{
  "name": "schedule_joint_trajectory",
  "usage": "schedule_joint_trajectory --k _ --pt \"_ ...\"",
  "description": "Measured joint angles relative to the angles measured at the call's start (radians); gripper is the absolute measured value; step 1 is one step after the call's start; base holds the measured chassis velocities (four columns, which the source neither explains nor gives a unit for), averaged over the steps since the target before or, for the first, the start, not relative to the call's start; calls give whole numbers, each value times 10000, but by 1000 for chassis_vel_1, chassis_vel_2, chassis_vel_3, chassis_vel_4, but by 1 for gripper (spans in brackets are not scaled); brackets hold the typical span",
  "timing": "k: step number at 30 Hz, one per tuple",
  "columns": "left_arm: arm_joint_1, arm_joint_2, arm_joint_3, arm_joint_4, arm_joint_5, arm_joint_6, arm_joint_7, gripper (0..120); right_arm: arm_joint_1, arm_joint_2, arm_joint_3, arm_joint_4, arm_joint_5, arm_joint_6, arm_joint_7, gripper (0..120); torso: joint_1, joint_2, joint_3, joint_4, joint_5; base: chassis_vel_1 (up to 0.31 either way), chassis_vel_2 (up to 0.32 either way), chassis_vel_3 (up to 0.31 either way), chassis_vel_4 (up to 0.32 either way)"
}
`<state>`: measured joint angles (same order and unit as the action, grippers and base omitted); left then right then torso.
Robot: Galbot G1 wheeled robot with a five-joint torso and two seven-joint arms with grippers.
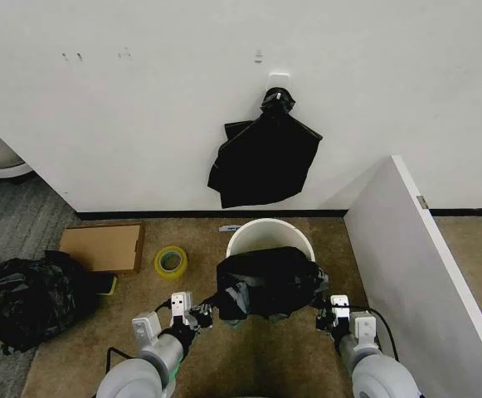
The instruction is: Place the garbage bag over the trash bin.
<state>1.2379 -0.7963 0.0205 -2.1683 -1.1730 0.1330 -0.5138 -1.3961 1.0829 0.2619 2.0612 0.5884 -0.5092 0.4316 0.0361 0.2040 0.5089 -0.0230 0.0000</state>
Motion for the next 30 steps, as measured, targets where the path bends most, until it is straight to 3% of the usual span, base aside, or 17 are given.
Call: schedule_joint_trajectory --k 18,26,30 --pt "-589 -270 260 619 351 -28 -130 0 150 24 -85 -414 -400 302 -141 0 0 0 0 -1 0 0 0 0 0" --pt "-322 -141 189 197 500 100 -168 3 -92 -16 -14 -148 -583 383 -243 1 0 0 0 0 0 0 0 0 0" --pt "210 7 -165 -374 905 215 -164 22 -468 -49 56 253 -783 438 -213 23 0 0 0 0 0 0 0 0 0"
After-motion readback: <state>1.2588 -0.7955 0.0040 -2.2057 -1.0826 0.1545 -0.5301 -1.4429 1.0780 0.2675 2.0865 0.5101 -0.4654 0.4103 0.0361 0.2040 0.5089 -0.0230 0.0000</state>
